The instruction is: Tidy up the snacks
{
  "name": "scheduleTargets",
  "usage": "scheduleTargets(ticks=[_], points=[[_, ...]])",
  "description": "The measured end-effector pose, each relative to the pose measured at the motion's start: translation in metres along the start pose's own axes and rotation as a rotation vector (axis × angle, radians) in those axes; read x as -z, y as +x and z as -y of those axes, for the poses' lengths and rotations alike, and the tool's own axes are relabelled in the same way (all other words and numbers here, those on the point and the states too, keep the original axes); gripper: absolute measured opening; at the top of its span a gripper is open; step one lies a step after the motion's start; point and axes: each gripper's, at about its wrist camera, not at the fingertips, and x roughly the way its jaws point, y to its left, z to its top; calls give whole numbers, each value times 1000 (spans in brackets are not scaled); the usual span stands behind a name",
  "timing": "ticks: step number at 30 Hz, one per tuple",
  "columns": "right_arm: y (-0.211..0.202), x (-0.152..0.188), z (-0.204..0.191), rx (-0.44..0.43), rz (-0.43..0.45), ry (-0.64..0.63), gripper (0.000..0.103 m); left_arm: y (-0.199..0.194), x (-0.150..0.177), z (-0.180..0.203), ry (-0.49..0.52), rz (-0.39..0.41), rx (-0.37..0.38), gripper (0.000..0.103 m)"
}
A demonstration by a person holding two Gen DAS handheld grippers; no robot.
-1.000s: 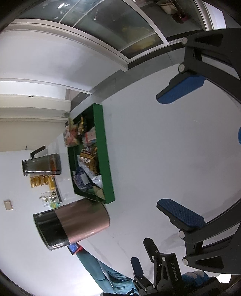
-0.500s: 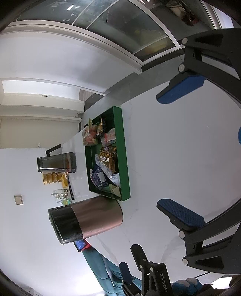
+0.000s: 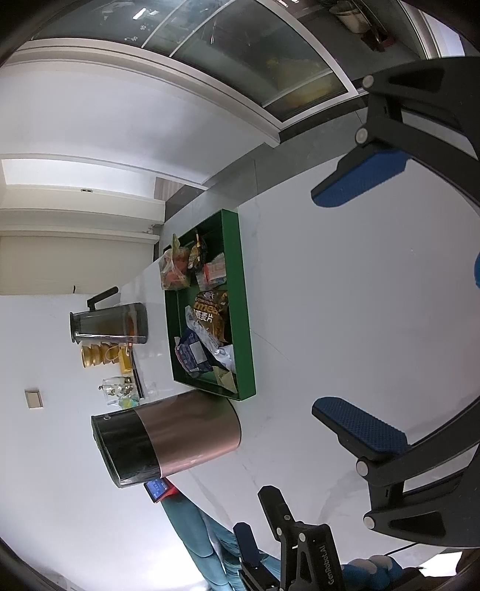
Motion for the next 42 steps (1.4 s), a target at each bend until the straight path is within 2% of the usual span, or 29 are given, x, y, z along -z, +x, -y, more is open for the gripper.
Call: scheduleTargets(ticks=[42], points=[[5,4,-3,2,-1,2,103,1,5,0,14,-9,7,81]])
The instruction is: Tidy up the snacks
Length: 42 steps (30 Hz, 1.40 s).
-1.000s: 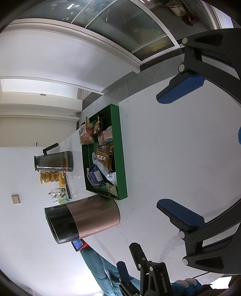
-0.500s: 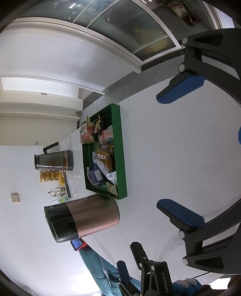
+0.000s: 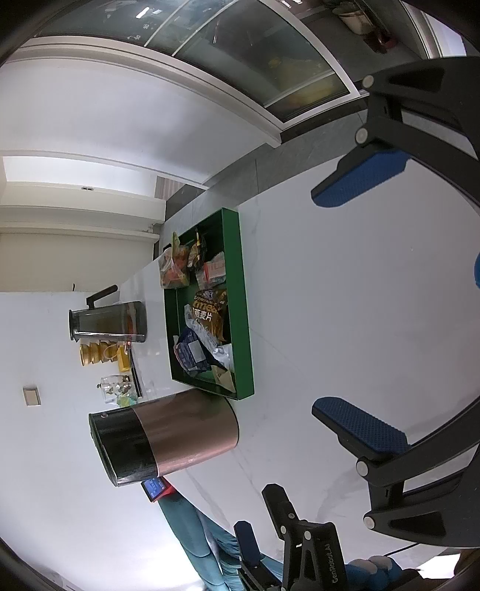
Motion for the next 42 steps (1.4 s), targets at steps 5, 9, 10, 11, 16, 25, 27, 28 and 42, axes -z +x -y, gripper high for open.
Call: scheduleTargets(ticks=[5,9,10,11,16,25,27,28,42], points=[[1,1,1,-1,-4,-6,103,1,0,-1,-2,-7,-2,81],[1,0,3,-1,-4,-8,103,1,1,-2,0,-9,0,81],[1,0,2,0,-4,-7,103,1,1,-2,1,-10,1,81],[1,-1,2,-1,-4,-7,103,1,1,-2,3,-11,1,81],[1,-1,4,-1,-6,-4,103,3,2,-2,6,-17,4,81],[2,0,5,2,-7,-7,103,5,4,-1,12,-25,12,81],[2,0,5,1,-7,-6,103,5,4,-1,10,-26,13,81],[2,0,5,1,-7,-6,103,5,4,-1,9,-26,14,81],[3,3,7,3,-10,-6,103,5,6,-2,10,-29,14,81]])
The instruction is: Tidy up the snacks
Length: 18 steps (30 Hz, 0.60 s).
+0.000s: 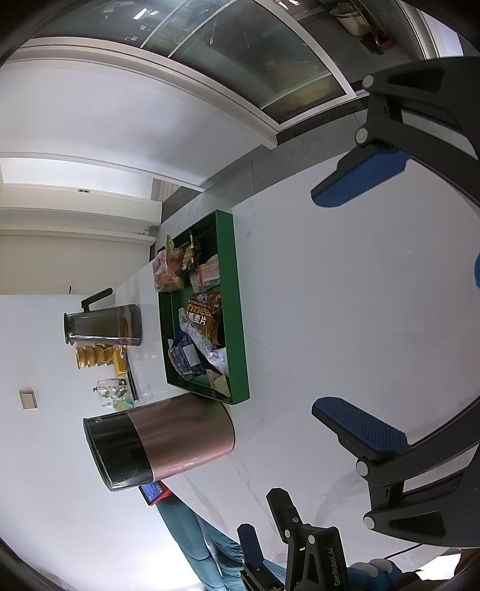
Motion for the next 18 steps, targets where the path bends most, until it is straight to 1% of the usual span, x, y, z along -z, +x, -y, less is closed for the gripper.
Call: scheduleTargets(ticks=[18], points=[[1,0,-1,1,-3,-1,103,5,4,-10,-21,-24,1,81]])
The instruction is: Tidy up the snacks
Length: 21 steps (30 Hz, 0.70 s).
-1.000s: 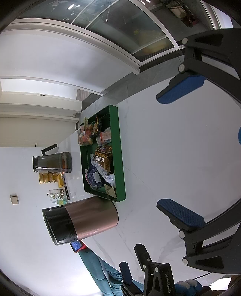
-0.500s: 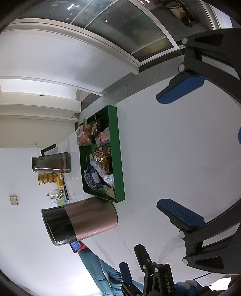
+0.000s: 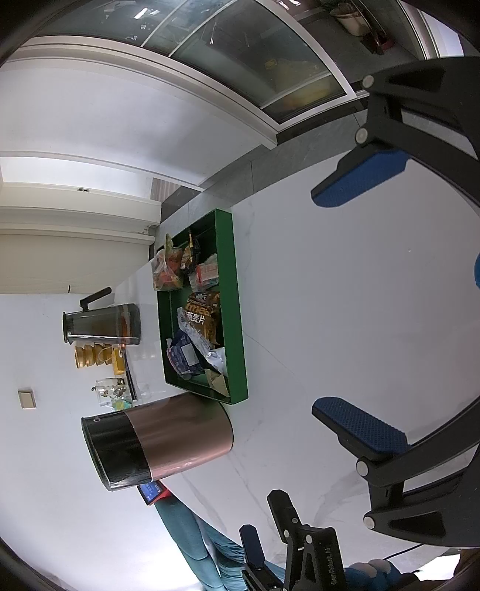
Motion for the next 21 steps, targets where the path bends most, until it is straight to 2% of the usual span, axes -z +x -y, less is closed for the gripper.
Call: scheduleTargets(ticks=[21], points=[[2,5,-2,0,-7,-10,103,3,0,-7,-32,-15,3,81]])
